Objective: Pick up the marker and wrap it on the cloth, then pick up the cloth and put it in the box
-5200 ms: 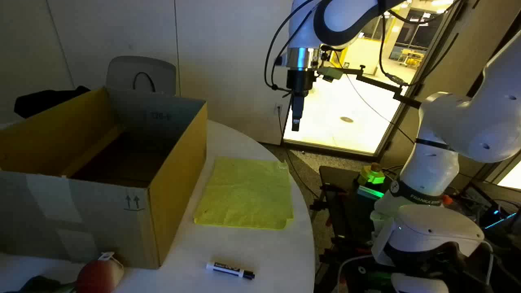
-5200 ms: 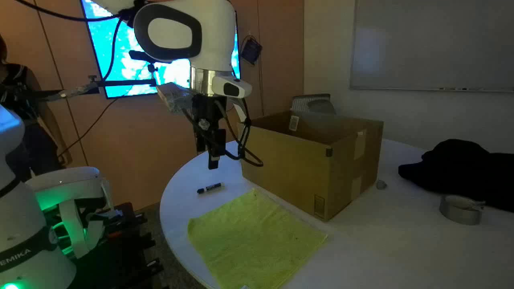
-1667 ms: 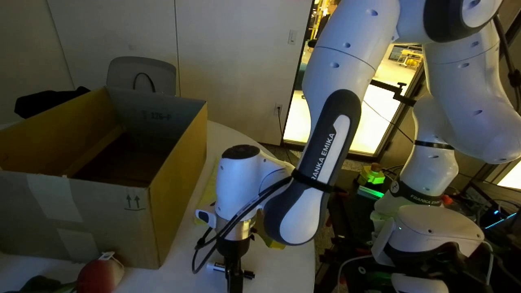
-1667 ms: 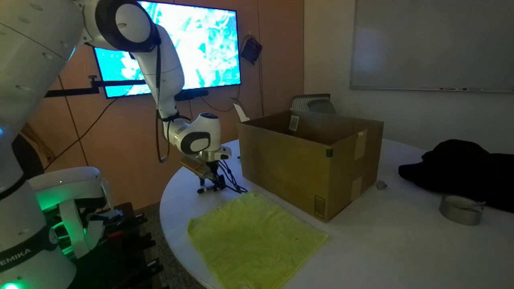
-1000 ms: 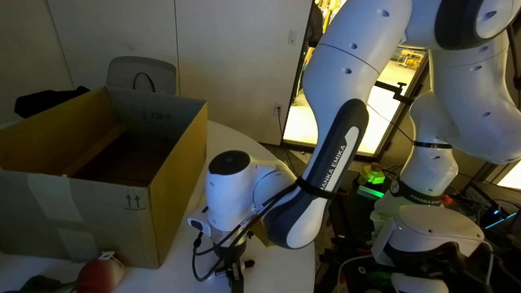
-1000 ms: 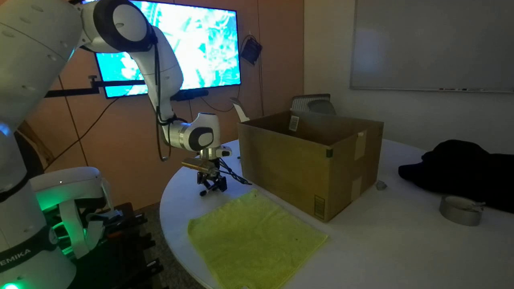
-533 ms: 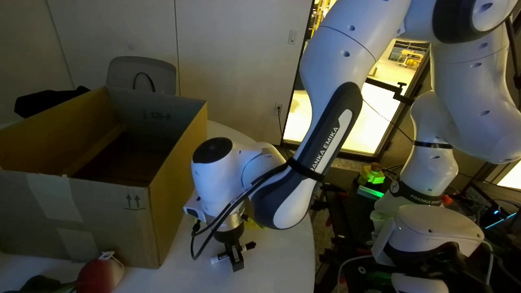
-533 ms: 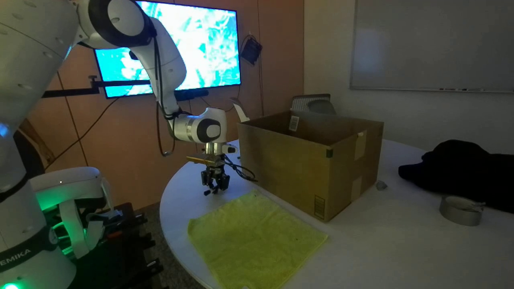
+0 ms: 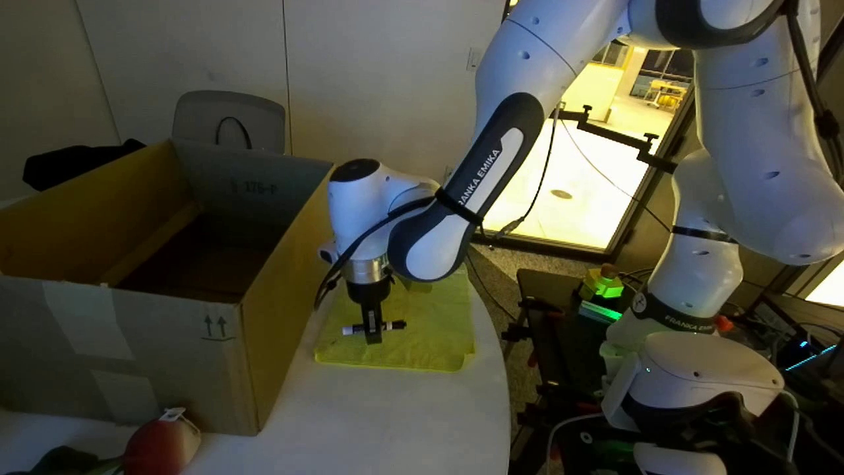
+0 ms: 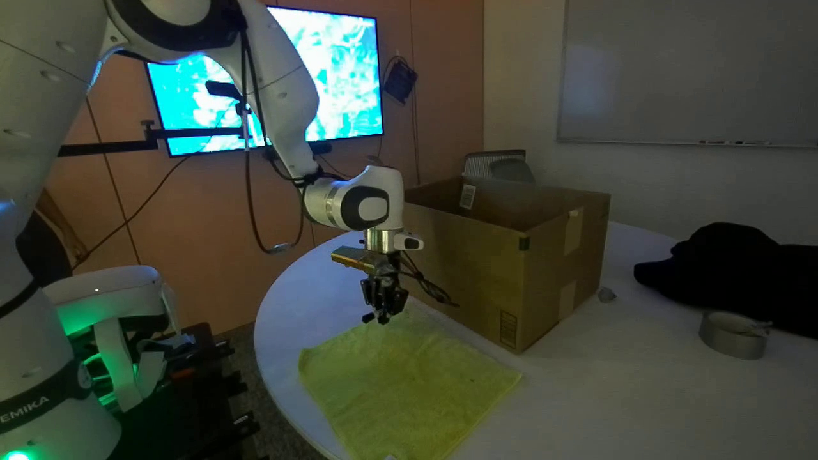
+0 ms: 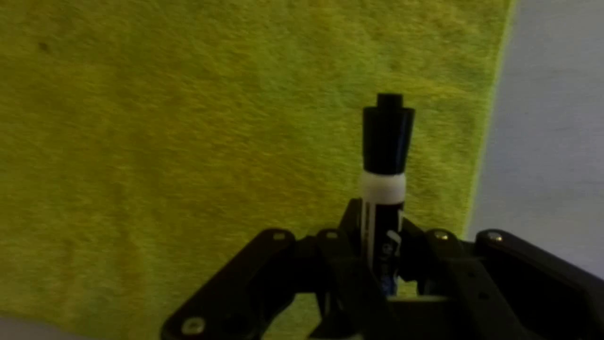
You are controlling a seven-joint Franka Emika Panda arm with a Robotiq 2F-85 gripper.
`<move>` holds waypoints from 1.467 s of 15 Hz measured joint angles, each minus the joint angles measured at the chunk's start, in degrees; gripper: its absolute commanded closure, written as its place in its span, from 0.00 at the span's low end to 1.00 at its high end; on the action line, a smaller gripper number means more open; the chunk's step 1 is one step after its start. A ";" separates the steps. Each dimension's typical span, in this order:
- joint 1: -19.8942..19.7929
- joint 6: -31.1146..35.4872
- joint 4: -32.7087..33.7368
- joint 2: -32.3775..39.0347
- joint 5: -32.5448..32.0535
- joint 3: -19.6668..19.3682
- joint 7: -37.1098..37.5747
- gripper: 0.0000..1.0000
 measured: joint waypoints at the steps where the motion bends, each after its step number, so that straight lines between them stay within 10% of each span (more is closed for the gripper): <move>1: -1.94 0.40 -0.72 -0.57 0.18 -0.47 -0.56 0.88; 11: -11.22 6.10 -4.21 0.22 1.01 -1.30 -4.95 0.87; 12: -11.26 6.15 -4.23 0.22 1.05 -1.29 -5.04 0.62; 22: -12.55 8.11 -5.96 -0.73 2.99 -1.40 -5.07 0.00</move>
